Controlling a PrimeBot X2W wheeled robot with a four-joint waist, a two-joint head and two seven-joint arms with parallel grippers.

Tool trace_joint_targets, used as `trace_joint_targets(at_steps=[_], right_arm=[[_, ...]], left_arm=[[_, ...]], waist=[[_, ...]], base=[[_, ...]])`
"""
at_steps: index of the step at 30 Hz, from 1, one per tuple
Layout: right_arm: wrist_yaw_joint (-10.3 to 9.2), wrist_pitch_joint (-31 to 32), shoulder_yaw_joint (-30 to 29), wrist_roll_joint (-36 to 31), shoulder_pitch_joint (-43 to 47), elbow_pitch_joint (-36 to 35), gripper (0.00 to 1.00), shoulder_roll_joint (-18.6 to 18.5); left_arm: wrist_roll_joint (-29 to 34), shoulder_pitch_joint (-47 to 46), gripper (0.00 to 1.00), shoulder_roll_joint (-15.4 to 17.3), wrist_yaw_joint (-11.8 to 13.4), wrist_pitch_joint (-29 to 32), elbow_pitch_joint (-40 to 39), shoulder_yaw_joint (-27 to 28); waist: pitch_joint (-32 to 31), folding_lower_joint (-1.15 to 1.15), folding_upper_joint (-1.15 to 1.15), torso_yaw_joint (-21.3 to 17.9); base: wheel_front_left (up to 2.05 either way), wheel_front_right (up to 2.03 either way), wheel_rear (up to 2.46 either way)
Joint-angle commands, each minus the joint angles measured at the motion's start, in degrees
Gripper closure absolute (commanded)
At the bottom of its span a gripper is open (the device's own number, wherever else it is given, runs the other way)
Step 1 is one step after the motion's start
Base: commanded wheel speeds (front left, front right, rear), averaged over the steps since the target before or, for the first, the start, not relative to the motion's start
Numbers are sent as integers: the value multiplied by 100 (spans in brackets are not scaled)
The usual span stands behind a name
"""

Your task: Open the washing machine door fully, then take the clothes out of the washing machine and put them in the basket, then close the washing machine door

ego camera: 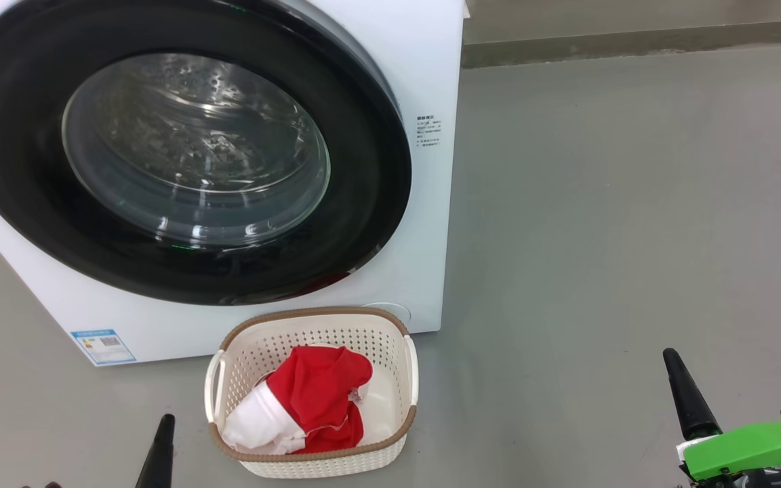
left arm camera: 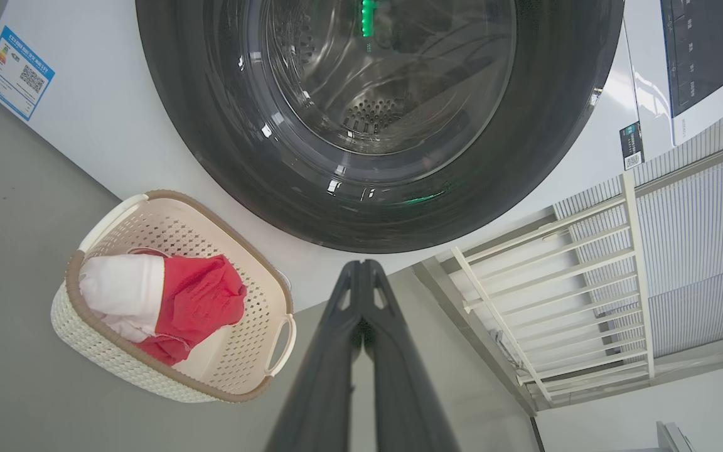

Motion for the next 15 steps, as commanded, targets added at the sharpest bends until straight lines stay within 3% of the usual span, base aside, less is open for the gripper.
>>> trace_joint_targets(at_steps=[1, 15], right_arm=[[-3, 51, 39, 217, -304, -134, 100, -34], [-4, 270, -40, 984, -426, -107, 100, -23]], left_arm=[[-244, -295, 100, 50, -27, 50, -103, 161], [-1060, -453, 100, 36, -31, 264, -61, 196]], waist=[[10, 0, 0, 2], [70, 0, 0, 11]], base=[[0, 0, 0], [0, 0, 0]])
